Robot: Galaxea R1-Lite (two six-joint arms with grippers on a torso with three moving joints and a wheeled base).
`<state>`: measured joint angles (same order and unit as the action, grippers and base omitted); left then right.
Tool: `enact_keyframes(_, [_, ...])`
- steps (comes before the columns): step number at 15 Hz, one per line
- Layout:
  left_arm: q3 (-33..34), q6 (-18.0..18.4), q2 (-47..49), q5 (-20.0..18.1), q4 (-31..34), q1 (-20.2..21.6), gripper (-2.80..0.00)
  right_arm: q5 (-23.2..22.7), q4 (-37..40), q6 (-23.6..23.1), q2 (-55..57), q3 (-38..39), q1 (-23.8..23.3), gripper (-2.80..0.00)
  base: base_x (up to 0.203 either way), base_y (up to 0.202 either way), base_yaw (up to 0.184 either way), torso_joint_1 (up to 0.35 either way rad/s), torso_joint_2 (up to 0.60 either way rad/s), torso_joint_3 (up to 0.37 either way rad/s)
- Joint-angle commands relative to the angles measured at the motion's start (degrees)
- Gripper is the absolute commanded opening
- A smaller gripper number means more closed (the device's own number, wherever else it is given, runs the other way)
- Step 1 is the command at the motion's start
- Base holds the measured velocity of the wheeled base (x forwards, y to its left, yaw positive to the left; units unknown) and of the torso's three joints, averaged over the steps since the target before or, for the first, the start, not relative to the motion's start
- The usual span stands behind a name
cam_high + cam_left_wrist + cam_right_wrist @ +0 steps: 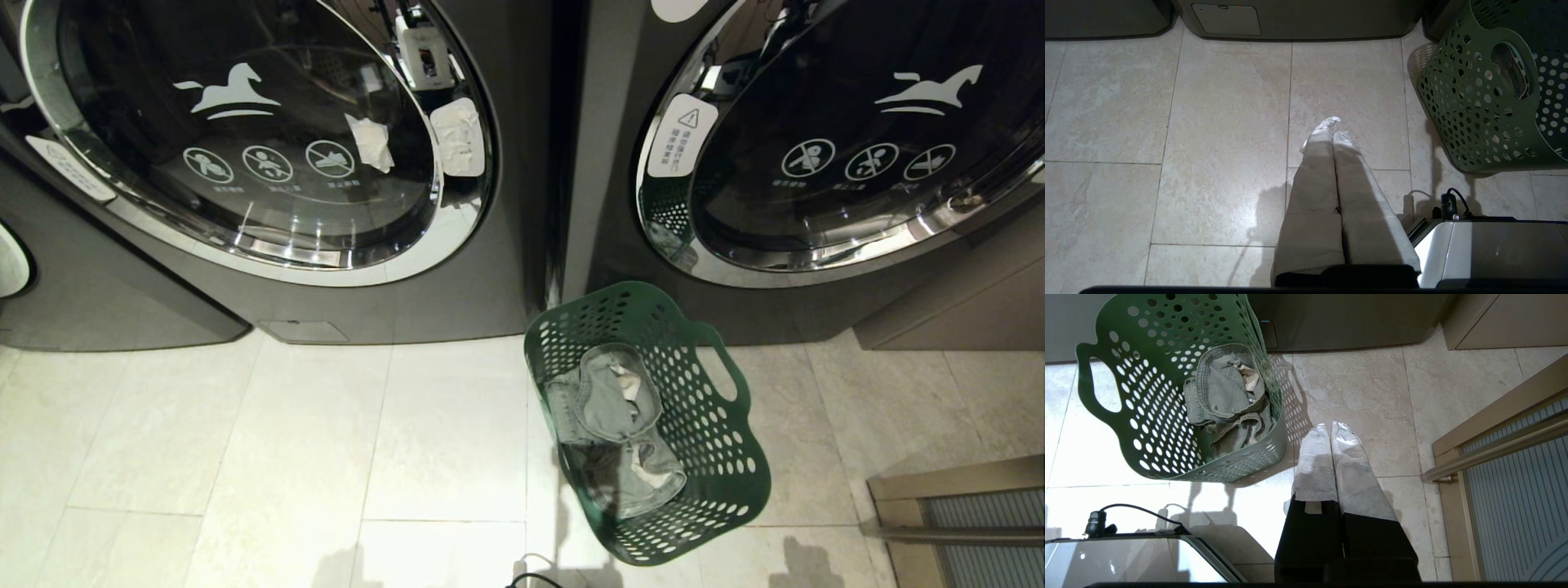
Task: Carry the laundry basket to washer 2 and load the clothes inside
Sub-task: Open the lid of the washing machine
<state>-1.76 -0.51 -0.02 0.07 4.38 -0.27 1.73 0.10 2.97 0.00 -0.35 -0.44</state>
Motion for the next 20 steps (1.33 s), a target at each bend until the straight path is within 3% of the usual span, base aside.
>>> enact_keyframes(1, [0.0, -0.02, 0.02, 0.01, 0.02, -0.04, -2.8, 0.03, -0.01, 0.01, 0.09, 0.0, 0.0, -2.8, 0.0, 0.0, 0.0, 0.0, 0.0, 0.0])
enact_keyframes(20, [0.0, -0.02, 0.02, 0.01, 0.02, 0.0, -2.8, 0.03, -0.01, 0.01, 0.09, 0.0, 0.08, -2.8, 0.0, 0.0, 0.0, 0.0, 0.0, 0.0])
